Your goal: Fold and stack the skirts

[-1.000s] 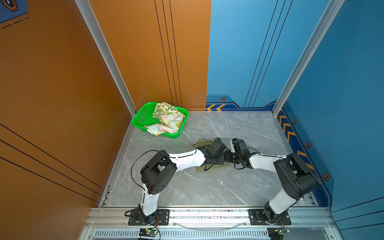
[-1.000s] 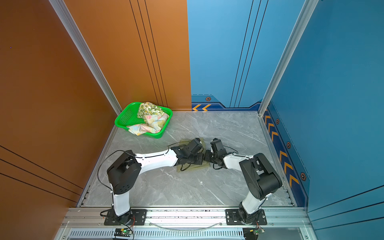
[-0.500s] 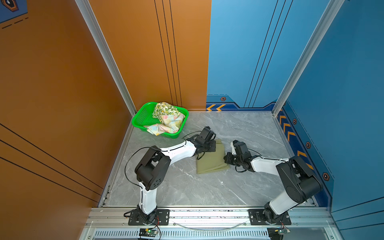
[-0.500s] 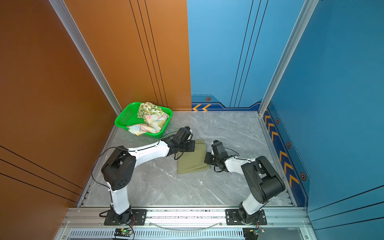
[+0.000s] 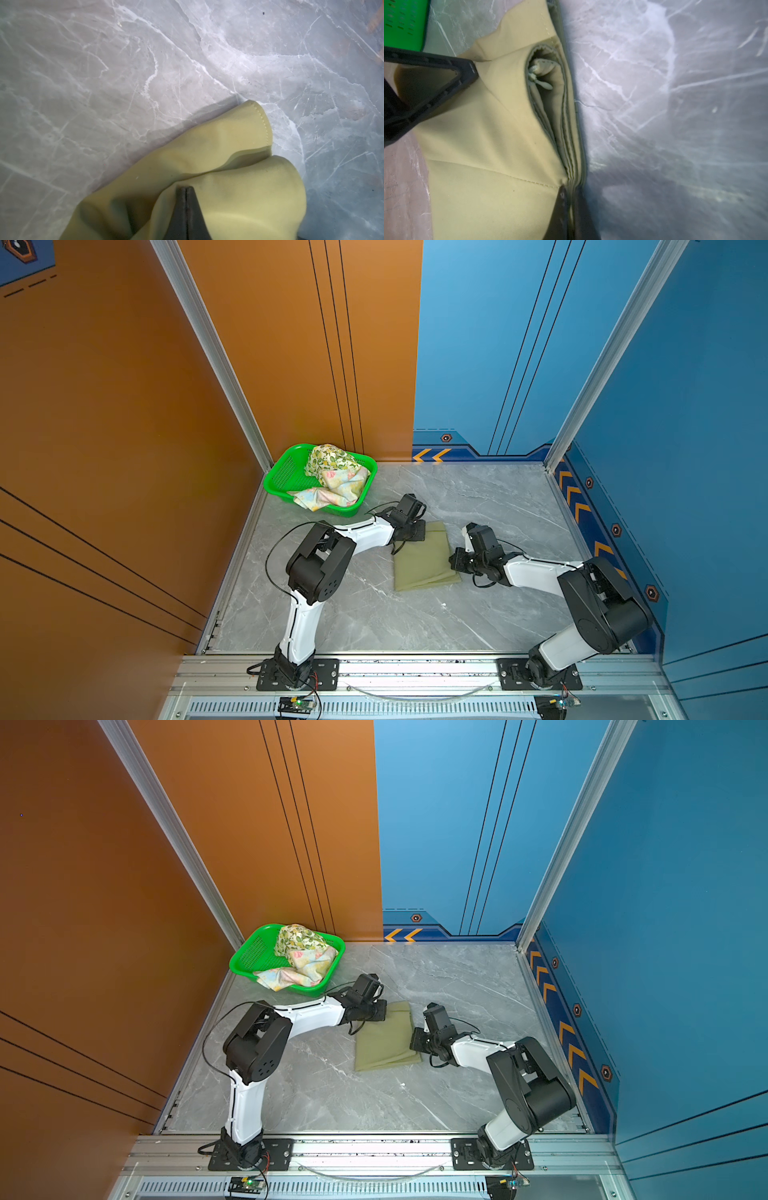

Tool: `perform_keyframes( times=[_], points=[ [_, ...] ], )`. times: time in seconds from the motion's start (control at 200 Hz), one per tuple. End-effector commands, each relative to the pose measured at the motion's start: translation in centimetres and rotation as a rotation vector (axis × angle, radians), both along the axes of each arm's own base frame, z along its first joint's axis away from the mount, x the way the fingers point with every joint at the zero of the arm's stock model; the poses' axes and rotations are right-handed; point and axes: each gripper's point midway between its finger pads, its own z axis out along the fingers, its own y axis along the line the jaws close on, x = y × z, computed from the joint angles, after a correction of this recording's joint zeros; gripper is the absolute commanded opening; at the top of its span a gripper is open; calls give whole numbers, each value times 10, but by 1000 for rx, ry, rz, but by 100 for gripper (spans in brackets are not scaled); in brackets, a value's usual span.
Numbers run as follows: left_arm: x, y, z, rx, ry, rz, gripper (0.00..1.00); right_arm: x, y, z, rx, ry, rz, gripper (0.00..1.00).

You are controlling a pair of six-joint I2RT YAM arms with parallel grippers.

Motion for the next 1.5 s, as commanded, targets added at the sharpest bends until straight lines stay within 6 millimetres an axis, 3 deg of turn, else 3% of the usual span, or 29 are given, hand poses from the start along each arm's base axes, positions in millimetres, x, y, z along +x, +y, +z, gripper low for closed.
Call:
perform_keyframes(
  times=[0.0, 0.07, 0.155, 0.29, 0.36, 0.391, 0.526, 0.551, 0.626, 0.791, 0.896, 1.101, 1.182, 1.317, 1.492],
  points=[
    [-9, 6, 42, -44, -43, -9, 15, -39, -28, -38, -115, 190, -11, 0],
    [-23, 12, 51, -43, -54, -7, 25, -36, -29, -37, -98, 194, -24, 0],
    [-44, 18, 50, -38, -44, -10, 29, -33, -30, -37, -76, 197, -43, 0],
    [-75, 30, 32, -2, -12, -3, 29, -29, -32, -35, -66, 194, -59, 0],
    [-76, 35, 23, 0, -7, 14, 28, -27, -33, -32, -66, 185, -63, 0],
    [-82, 42, 9, 21, 20, 17, 29, -26, -33, -31, -66, 184, -63, 0],
    [-74, 45, -8, 45, 42, 21, 28, -26, -32, -27, -66, 177, -62, 0],
    [-65, 38, 0, 33, 23, 18, 28, -27, -32, -27, -67, 178, -61, 0],
    [-59, 39, -10, 66, 44, 25, 28, -28, -35, -24, -73, 170, -66, 0],
    [-57, 54, -36, 120, 118, 68, 24, -31, -41, -19, -95, 155, -69, 0],
    [-56, 50, -25, 81, 98, 62, 24, -31, -42, -17, -103, 148, -70, 0],
    [-41, 26, 33, -15, -7, 16, 27, -30, -42, -17, -106, 152, -71, 0],
    [-35, 14, 44, -37, -29, -5, 28, -30, -41, -16, -103, 150, -70, 0],
    [-25, -1, 40, -47, -22, -31, 27, -30, -41, -14, -103, 145, -72, 0],
    [-15, -6, 10, -11, 9, -37, 27, -29, -41, -11, -103, 139, -72, 0]
  ],
)
